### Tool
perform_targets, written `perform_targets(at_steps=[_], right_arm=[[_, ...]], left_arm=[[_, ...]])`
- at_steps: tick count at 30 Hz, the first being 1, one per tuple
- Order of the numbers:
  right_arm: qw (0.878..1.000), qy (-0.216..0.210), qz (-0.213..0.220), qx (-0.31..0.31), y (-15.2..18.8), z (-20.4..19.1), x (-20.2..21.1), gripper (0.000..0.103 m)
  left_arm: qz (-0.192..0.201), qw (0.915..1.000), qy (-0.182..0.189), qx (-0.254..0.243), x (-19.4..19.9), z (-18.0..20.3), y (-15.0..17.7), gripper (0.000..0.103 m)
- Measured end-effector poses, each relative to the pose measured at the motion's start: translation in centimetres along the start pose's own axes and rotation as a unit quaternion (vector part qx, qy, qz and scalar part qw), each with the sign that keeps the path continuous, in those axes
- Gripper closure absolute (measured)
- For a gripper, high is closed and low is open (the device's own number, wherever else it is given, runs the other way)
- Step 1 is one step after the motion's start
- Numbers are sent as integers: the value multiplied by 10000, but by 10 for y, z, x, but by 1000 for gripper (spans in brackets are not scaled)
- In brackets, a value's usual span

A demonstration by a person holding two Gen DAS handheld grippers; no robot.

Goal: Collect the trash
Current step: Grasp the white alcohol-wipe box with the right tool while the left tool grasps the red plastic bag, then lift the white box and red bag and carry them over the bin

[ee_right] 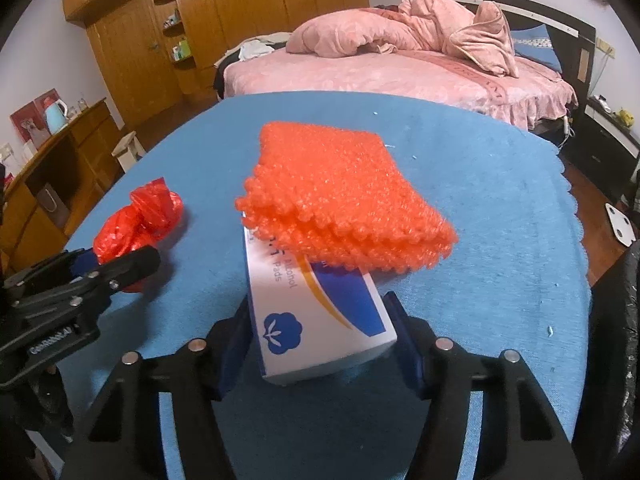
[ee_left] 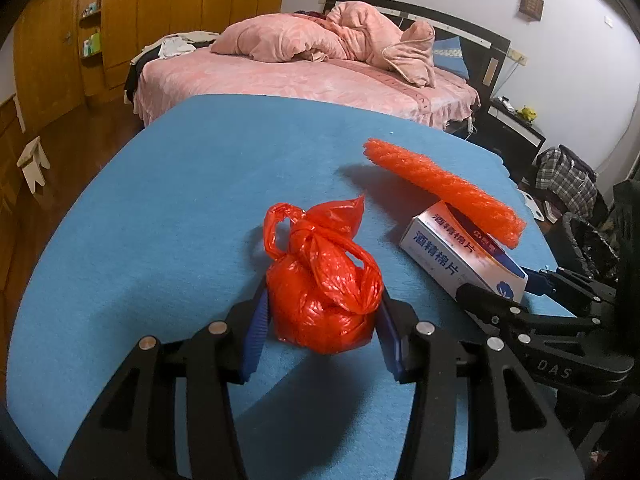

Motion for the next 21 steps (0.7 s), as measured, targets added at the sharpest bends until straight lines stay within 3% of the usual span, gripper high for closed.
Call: perform_targets(at_steps=[12, 21], right_arm=[[9979, -373, 491, -184, -17, -1, 54, 45], [9946, -478, 839, -384, -20, 10, 96, 45]], left_arm=[[283, 9996, 51, -74, 26, 14, -11, 56], [463, 9981, 268, -315, 48, 47, -22, 56]])
Point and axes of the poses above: each gripper's, at about its wrist camera, not at the fingertips, and x roughly against the way its jaws point, z to its right, y to its underside, the point moved 2 cm from there along -x, roughly the way its jaws point, and after that the axes turned 1 degree about x, right-handed, at the moved point
